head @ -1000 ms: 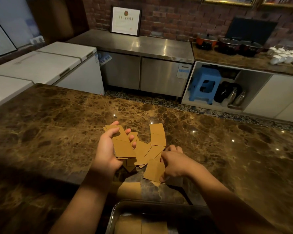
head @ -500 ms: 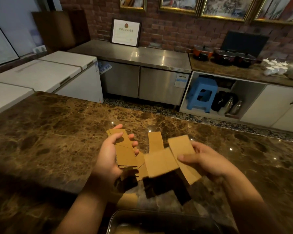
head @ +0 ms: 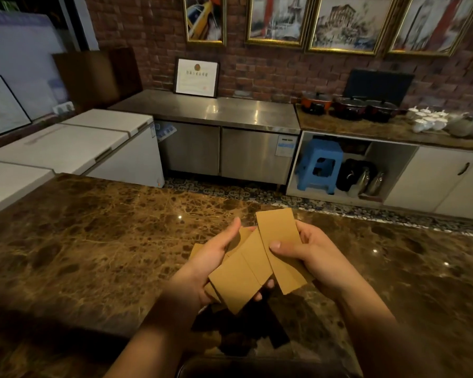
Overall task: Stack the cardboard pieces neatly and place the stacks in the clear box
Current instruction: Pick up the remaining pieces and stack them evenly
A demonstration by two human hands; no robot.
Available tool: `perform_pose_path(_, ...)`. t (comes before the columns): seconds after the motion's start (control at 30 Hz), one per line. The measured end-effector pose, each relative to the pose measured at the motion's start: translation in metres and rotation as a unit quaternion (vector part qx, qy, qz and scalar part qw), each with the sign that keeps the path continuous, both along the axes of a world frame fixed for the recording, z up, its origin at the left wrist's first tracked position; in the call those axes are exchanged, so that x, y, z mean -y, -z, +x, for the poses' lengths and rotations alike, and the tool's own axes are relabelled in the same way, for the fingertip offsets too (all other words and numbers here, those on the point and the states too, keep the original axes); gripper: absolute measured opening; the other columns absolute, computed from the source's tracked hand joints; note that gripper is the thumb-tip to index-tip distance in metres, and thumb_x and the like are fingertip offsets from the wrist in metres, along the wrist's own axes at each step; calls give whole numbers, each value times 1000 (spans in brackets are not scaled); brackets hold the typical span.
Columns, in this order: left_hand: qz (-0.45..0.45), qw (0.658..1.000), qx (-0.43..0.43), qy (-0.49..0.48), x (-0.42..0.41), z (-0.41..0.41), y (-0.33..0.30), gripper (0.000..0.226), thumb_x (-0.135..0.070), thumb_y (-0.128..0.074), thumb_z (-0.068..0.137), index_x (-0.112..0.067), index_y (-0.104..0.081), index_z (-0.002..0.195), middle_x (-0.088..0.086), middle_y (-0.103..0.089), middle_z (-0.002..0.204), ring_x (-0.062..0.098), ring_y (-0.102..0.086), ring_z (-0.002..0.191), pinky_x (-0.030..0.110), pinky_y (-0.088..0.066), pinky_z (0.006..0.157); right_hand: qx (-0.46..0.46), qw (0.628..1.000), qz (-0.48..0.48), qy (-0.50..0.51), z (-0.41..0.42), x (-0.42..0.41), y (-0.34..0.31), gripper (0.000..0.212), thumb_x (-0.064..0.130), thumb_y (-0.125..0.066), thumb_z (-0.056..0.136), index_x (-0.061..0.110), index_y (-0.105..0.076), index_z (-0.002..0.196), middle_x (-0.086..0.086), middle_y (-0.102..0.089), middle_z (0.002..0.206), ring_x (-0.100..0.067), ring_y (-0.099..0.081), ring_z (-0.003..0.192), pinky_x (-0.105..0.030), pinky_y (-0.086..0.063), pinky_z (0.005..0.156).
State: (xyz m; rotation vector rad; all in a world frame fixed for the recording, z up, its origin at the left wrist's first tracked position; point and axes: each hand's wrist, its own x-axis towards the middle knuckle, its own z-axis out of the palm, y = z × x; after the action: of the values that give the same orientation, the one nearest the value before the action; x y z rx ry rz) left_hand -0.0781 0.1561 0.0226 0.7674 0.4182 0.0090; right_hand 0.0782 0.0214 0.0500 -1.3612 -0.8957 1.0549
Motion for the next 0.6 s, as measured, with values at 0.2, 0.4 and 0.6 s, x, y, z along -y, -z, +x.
perform_pose_path(0.2,32,999,34,3,10,-8,7,58,-21,-72,82,-19,-50,136,35,-66,112,48,-69,86,45,-59,59,24,999,-6,42,-6,-10,6,28,13,-71,88,18,-66,115,-3,-78,102,-20,-75,92,-24,-59,66)
perform_pose_path(0.4,44,995,83,-27,4,-12,11,59,-5,-54,79,-31,-58,132,34,-67,107,47,-67,78,46,-57,58,-2,998,-11,54,-7,-12,11,24,18,-64,94,23,-67,117,-2,-77,107,-20,-74,97,-31,-58,72)
perform_pose_path(0.6,-11,992,113,-62,3,-13,16,43,-13,-60,78,-25,-66,120,28,-71,100,39,-65,72,50,-57,63,-11,992,-20,128,-5,-16,13,19,23,-64,94,22,-67,112,-5,-78,104,-23,-74,96,-46,-58,86)
